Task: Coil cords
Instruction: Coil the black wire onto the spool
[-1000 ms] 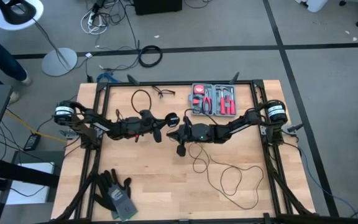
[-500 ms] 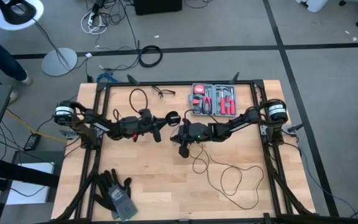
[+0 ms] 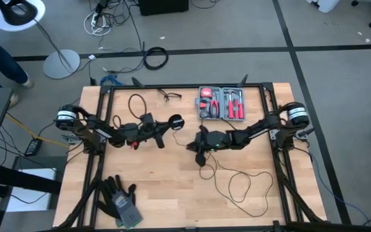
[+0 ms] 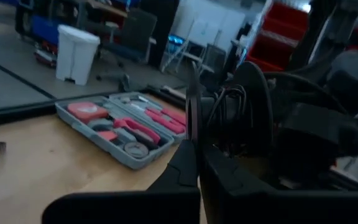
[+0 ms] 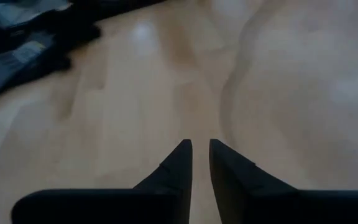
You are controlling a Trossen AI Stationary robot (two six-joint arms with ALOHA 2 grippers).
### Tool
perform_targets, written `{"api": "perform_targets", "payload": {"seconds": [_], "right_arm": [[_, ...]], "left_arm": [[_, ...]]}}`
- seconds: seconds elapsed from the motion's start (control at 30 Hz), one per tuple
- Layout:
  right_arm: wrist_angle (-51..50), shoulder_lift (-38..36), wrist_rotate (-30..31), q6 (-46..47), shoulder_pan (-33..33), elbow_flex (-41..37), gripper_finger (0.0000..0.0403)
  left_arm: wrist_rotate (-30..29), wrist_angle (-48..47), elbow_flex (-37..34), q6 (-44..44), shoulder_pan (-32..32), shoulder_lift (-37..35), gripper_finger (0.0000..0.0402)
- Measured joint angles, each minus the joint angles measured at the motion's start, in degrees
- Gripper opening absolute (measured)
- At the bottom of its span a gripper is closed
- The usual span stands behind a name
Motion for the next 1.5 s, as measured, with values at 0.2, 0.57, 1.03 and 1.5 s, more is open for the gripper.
{"api": "perform_targets", "payload": {"seconds": [0.2,0.57,1.03,1.5], "right_arm": [[11.1,-2.0,9.1,-0.9,2.5,-5.9,0.0048],[26.9,11.9,13.2,-9.4,-0.6,2.6,0.006],[26.0,16.7,12.1,-12.9,-2.1,9.2,0.0075],[19.2,16.7,12.5,-11.6,-1.9,11.1,0.0007]], "left_arm": [[-1.3,8.0,-3.5,2.3,-1.8,0.0,0.0],[-2.3,9.9,-3.5,4.5,-3.3,0.0,0.0],[-2.3,10.1,-3.5,4.4,-3.3,0.0,0.0001],[-2.6,10.2,-3.5,4.3,-3.2,0.0,0.0001]]}}
